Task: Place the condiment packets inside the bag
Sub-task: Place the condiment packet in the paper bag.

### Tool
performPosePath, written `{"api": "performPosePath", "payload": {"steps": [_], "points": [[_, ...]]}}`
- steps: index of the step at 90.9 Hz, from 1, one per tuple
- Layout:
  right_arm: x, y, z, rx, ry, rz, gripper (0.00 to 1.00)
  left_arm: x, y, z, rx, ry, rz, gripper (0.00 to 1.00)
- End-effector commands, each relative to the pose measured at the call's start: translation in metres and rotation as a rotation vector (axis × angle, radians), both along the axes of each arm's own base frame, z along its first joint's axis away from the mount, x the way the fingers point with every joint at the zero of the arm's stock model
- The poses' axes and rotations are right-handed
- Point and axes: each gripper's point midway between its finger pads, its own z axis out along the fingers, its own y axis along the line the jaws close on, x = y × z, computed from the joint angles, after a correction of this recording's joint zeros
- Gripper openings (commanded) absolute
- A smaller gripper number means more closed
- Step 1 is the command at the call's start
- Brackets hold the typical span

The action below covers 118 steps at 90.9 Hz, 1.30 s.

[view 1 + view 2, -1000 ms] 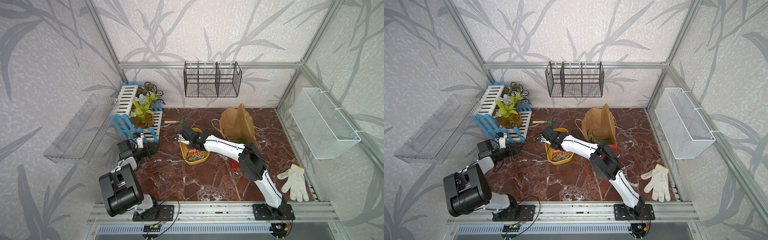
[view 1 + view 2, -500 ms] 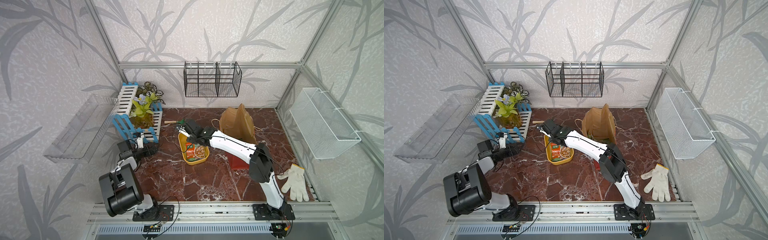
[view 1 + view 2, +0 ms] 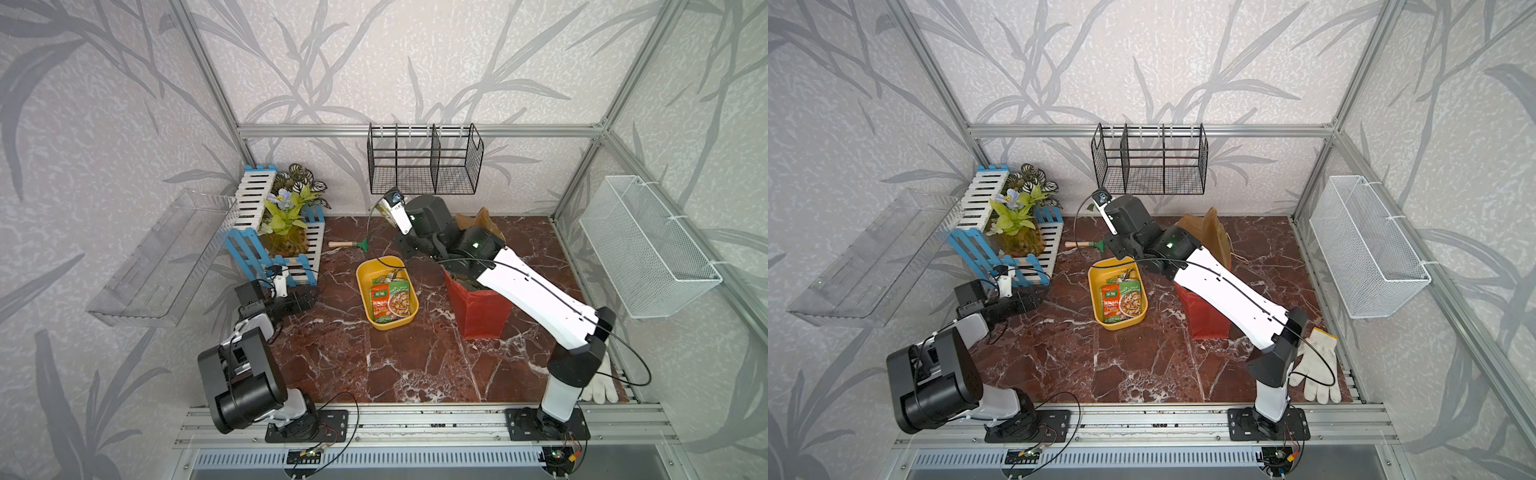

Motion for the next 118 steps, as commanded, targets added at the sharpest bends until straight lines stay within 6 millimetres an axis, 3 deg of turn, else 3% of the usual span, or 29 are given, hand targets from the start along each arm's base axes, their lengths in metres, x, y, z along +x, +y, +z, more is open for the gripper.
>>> {"api": "performPosePath", "payload": {"steps": [1, 12, 20, 30, 46, 84, 118], "points": [[-0.019, -0.034, 0.021, 0.097, 0.024, -0.083, 0.00, 0.003, -0.002, 0.012, 0.009, -0.041, -0.033, 1.00], [-0.034, -0.068, 0.031, 0.143, 0.007, -0.147, 0.00, 0.004, -0.010, 0.009, 0.017, -0.032, -0.055, 1.00], [-0.029, -0.107, 0.033, 0.180, 0.010, -0.239, 0.00, 0.003, -0.023, 0.006, 0.050, -0.022, -0.094, 1.00], [-0.030, -0.143, 0.024, 0.208, 0.040, -0.321, 0.00, 0.000, -0.040, 0.004, 0.104, -0.029, -0.152, 1.00], [-0.033, -0.177, 0.005, 0.241, 0.071, -0.387, 0.00, -0.010, -0.071, 0.002, 0.169, -0.041, -0.269, 1.00], [-0.023, -0.213, -0.038, 0.251, 0.149, -0.517, 0.00, -0.011, -0.073, 0.000, 0.182, -0.034, -0.283, 1.00], [-0.015, -0.218, -0.068, 0.248, 0.199, -0.547, 0.00, -0.008, -0.066, 0.002, 0.166, -0.037, -0.261, 1.00]]}}
